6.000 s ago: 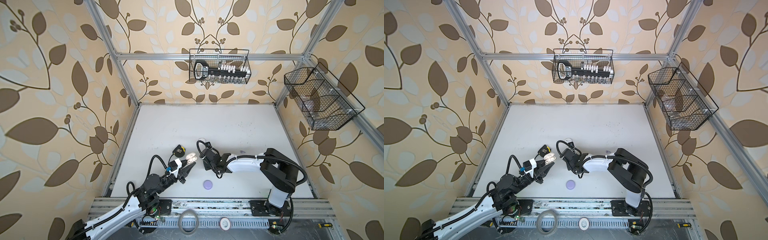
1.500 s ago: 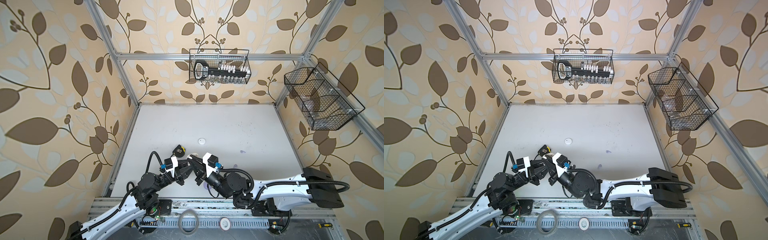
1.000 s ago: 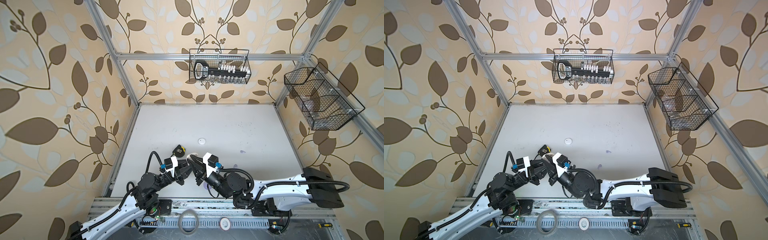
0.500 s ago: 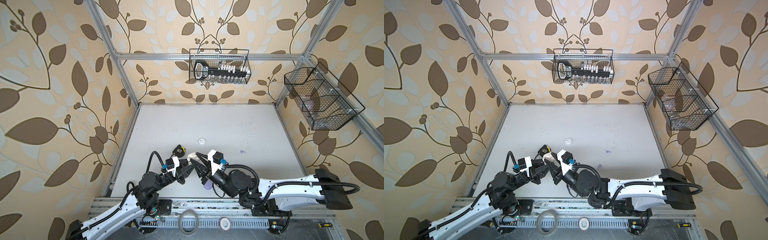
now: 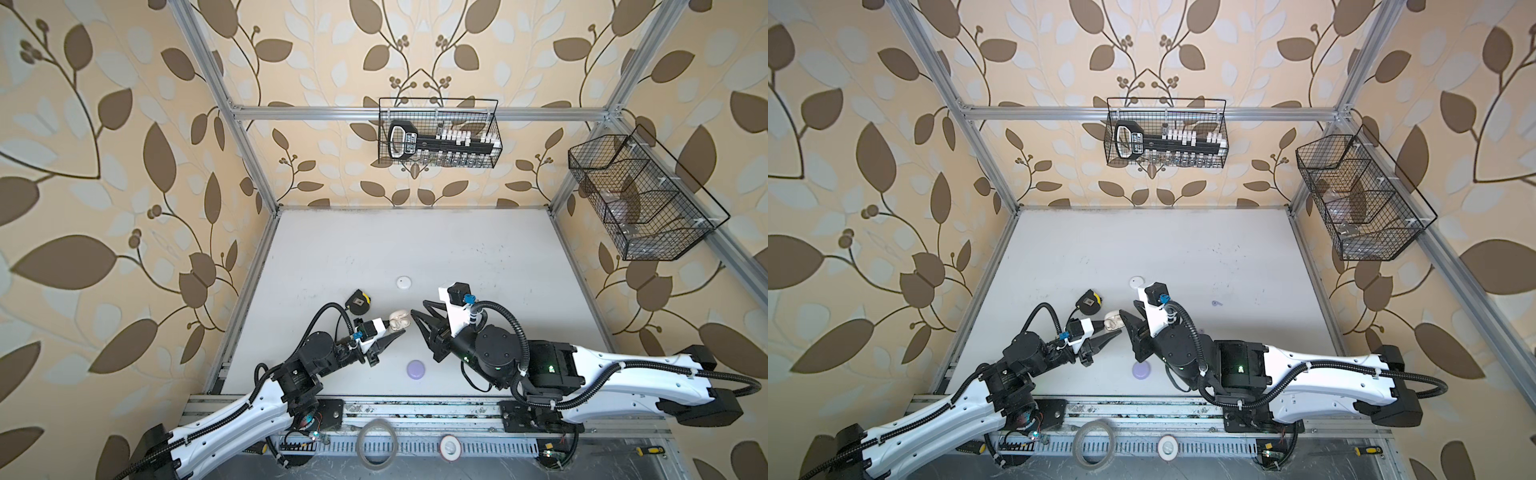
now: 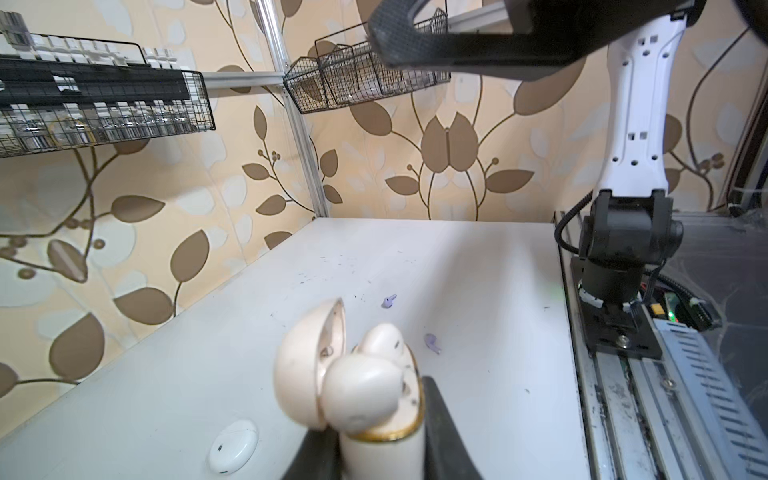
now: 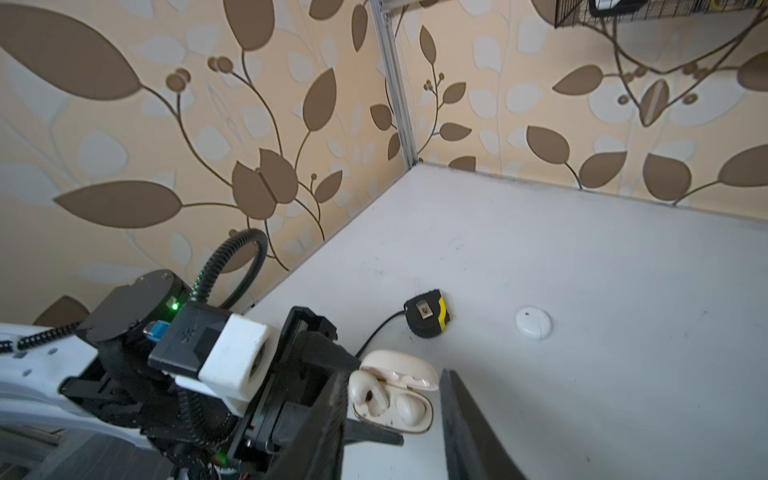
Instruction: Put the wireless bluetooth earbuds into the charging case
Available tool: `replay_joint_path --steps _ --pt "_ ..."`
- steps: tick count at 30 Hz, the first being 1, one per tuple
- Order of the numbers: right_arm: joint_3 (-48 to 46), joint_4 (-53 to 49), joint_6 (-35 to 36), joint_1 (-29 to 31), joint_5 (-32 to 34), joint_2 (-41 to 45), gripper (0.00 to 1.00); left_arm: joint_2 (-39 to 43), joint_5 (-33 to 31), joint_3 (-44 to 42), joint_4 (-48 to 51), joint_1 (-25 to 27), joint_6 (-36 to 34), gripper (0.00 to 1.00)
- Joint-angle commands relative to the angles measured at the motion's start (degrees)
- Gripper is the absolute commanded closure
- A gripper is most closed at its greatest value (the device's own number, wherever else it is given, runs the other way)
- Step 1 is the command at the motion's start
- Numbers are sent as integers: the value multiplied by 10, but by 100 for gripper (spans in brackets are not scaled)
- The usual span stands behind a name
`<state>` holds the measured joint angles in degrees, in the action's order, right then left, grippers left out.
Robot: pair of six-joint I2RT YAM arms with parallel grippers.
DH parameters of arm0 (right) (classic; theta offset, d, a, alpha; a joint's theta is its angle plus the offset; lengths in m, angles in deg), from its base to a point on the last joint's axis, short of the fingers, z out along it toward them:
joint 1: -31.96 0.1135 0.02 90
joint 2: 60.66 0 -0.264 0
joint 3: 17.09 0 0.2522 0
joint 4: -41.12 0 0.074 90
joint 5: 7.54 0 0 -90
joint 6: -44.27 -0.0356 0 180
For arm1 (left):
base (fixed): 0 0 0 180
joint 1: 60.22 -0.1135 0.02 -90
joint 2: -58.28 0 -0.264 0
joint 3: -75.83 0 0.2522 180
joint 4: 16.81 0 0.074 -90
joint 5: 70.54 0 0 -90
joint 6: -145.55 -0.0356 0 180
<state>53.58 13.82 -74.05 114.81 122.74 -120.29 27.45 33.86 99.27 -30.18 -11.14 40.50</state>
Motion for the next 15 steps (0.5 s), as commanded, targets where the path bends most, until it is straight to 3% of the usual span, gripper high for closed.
replay_joint_path --steps 1,5,15 --pt "38 -125 -51 12 -6 -38 60 -6 10 26 -14 0 -31 100" --pt "73 -155 -66 10 -10 -84 59 -3 16 20 -19 0 -37 100" --pt "94 -114 -61 -15 -82 -131 61 -2 14 13 -28 0 -39 100"
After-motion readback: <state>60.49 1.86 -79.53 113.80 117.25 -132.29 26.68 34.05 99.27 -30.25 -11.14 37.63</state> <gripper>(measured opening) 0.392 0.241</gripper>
